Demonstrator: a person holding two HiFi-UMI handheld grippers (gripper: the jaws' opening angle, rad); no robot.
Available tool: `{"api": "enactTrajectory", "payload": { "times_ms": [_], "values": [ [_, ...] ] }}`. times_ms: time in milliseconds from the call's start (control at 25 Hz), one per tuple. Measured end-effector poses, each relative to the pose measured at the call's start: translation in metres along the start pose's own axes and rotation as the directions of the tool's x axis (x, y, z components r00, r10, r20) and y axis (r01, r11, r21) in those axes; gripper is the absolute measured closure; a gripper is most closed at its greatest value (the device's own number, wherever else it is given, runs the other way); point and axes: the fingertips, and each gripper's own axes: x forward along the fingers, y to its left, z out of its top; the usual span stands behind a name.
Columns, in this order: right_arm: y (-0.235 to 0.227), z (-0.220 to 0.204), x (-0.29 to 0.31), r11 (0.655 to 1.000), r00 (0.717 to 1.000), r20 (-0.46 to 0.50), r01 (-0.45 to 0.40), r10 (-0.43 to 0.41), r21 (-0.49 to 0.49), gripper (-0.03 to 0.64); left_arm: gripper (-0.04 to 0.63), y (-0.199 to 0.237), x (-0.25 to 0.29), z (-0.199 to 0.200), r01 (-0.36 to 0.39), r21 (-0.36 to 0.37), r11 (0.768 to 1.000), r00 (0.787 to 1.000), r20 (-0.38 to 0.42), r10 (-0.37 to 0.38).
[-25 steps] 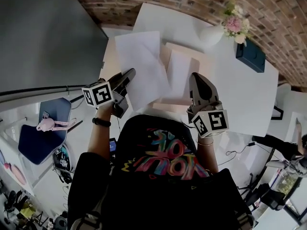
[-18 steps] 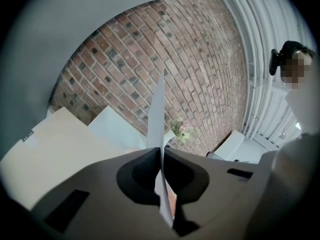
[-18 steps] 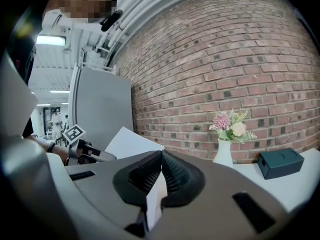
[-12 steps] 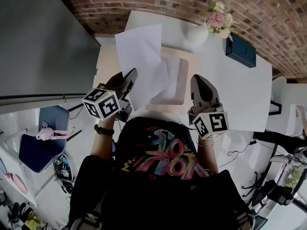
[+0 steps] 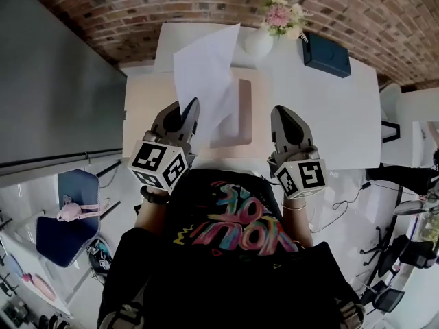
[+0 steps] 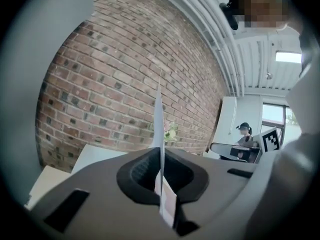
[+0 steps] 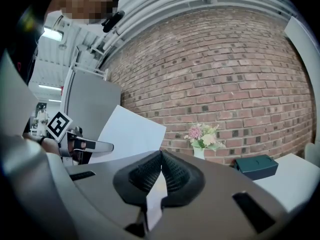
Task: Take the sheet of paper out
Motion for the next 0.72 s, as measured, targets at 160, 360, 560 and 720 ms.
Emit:
{"api": "enactTrajectory", "payload": {
  "times_ms": [160, 360, 560, 720],
  "values": [
    [-0.006, 0.003, -0.013, 1.000, 0.999, 0.012, 0.031, -0.031, 0.003, 0.598, 0.572, -0.020, 0.003, 0.007, -0.010, 0.115, 0.993, 1.000, 0.023, 0.007],
    [-0.015, 0.006, -0.027, 0.998, 0.998, 0.032, 0.058, -0.059, 0.010, 0.598, 0.572, -0.037, 0.000, 0.006, -0.044, 0.207, 0.977, 0.997, 0.073, 0.029],
    [-0.018, 0.002, -0.035, 0.998, 0.997, 0.030, 0.068, -0.068, 0.006, 0.600, 0.572, -0.042, -0.007, -0.001, -0.092, 0.254, 0.963, 0.992, 0.104, 0.067],
    [-0.017, 0.000, -0.038, 0.998, 0.998, 0.018, 0.064, -0.064, -0.005, 0.600, 0.572, -0.041, -0.012, -0.003, -0.110, 0.233, 0.966, 0.990, 0.115, 0.085]
  ]
}}
